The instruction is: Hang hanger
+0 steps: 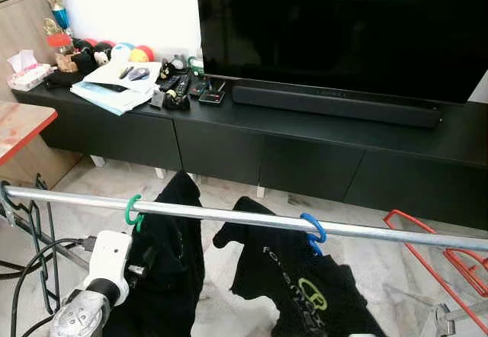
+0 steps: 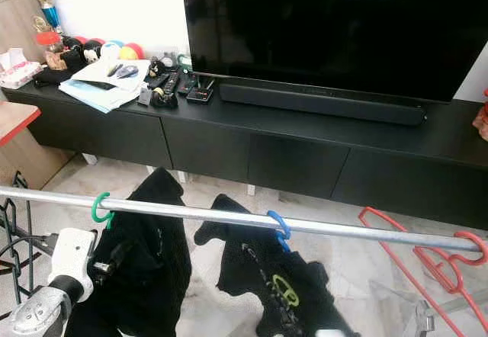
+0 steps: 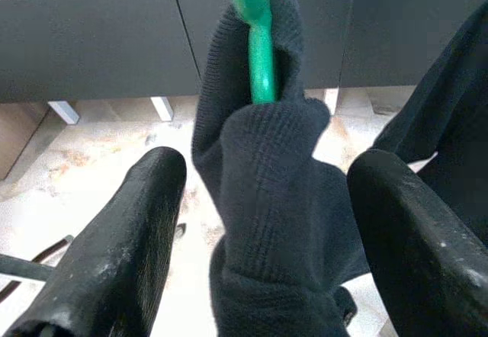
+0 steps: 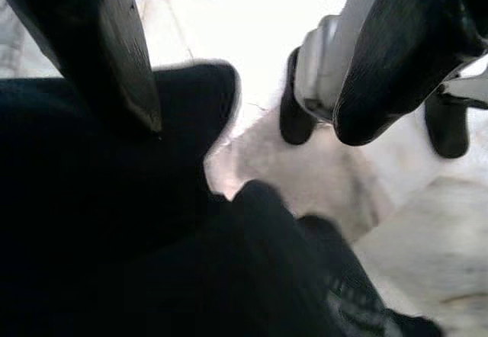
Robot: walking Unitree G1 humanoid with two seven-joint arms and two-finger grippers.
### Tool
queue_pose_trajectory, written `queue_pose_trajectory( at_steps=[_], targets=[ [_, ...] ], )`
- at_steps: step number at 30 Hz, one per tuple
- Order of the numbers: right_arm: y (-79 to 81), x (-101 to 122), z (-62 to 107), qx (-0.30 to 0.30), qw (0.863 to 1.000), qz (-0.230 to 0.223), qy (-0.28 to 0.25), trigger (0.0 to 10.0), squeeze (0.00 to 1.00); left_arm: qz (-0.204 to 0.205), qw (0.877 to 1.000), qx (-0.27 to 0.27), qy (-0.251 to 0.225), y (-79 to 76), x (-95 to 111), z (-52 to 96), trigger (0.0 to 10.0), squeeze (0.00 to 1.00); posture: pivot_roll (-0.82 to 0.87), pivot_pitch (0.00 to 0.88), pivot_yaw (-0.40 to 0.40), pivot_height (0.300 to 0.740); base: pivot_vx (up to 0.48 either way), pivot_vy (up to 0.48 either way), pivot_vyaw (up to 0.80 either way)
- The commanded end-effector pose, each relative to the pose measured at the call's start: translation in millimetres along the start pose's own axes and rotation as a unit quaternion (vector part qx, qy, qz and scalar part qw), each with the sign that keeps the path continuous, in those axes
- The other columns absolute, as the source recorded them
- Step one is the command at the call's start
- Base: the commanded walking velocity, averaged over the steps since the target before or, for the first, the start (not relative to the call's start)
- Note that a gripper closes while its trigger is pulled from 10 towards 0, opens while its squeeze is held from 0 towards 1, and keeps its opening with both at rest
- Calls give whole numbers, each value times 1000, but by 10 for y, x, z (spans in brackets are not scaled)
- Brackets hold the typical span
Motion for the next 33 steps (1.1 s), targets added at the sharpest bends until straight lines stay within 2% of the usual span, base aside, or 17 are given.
queue_pose_trajectory(
  at_steps=[1, 7, 9, 12, 15, 16, 19, 21, 23, 24, 26, 28, 29, 30, 31, 32, 33],
  targets=[
    [94, -95, 8, 12, 1000, -8, 11, 10000, 0, 6, 1000, 10, -4, 48, 8, 42, 10000, 0, -47, 66, 20, 740, 0, 0, 0],
    [363, -136, 12, 26, 1000, -7, 13, 10000, 0, 22, 999, 5, -50, 56, 214, 150, 10000, 0, -44, 69, 21, 740, 0, 0, 0],
    [380, -135, 12, 27, 1000, -8, 13, 10000, 0, 23, 998, 3, -57, 56, 248, 190, 10000, 0, -43, 71, 21, 740, 0, 0, 0],
    [347, -126, 10, 25, 1000, -8, 12, 10000, 0, 21, 998, -4, -67, 48, 305, 290, 10000, 0, -39, 72, 21, 740, 0, 0, 0],
    [219, -112, 8, 19, 1000, -8, 10, 10000, 0, 17, 997, -2, -75, 80, 350, 385, 10000, 0, -35, 73, 20, 740, 0, 0, 0],
    [149, -105, 9, 15, 1000, -9, 9, 10000, 0, 16, 997, 2, -79, 128, 376, 476, 10000, 0, -34, 72, 20, 740, 0, 0, 0],
    [109, -100, 10, 12, 1000, -9, 9, 10000, 0, 15, 997, 12, -80, 195, 388, 601, 10000, 0, -29, 72, 20, 740, 0, 0, 0],
    [134, -92, 7, 13, 1000, -8, 8, 10000, 0, 21, 996, 42, -76, 335, 363, 739, 10000, 0, -25, 73, 19, 740, 0, 0, 0],
    [143, -89, 7, 13, 1000, -8, 8, 10000, 0, 23, 996, 46, -76, 350, 359, 753, 10000, 0, -20, 73, 20, 740, 0, 0, 0],
    [278, -88, 3, 19, 1000, -6, 8, 10000, 0, 32, 994, 86, -51, 506, 199, 826, 10000, 0, -12, 71, 18, 740, 0, 0, 0],
    [362, -89, 3, 23, 1000, -5, 9, 10000, 0, 35, 993, 107, -32, 584, 71, 874, 10000, 0, -12, 71, 18, 740, 0, 0, 0],
    [432, -90, 5, 27, 1000, -4, 9, 10000, 0, 27, 994, 104, 6, 568, -142, 888, 10000, 0, -15, 68, 17, 740, 0, 0, 0],
    [476, -85, 6, 29, 1000, -4, 9, 10000, 0, 19, 994, 94, 49, 507, -362, 894, 10000, 0, -18, 66, 18, 740, 0, 0, 0],
    [476, -85, 6, 29, 1000, -4, 9, 10000, 0, 19, 994, 94, 49, 507, -362, 894, 10000, 0, -18, 66, 18, 740, 0, 0, 0],
    [492, -79, 5, 30, 1000, -5, 8, 10000, 0, 14, 992, 87, 85, 447, -551, 898, 10000, 0, -19, 67, 19, 740, 0, 0, 0],
    [492, -79, 5, 30, 1000, -5, 8, 10000, 0, 14, 992, 87, 85, 447, -551, 898, 10000, 0, -19, 67, 19, 740, 0, 0, 0],
    [457, -74, 3, 27, 1000, -6, 7, 10000, 0, 10, 987, 90, 130, 411, -806, 890, 10000, 0, -19, 65, 19, 740, 0, 0, 0]
  ],
)
Point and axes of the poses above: a point about 5 cm out from each wrist's last joint towards the gripper, its own z axis pointing back from the gripper into the wrist, its own x axis along the axis of the wrist's last joint, y = z × x, the point moved 6 cm from there along -z, pointing out of the wrist towards the gripper, and after that the axes turned 4 degrees about z, right-handed, at the moved point
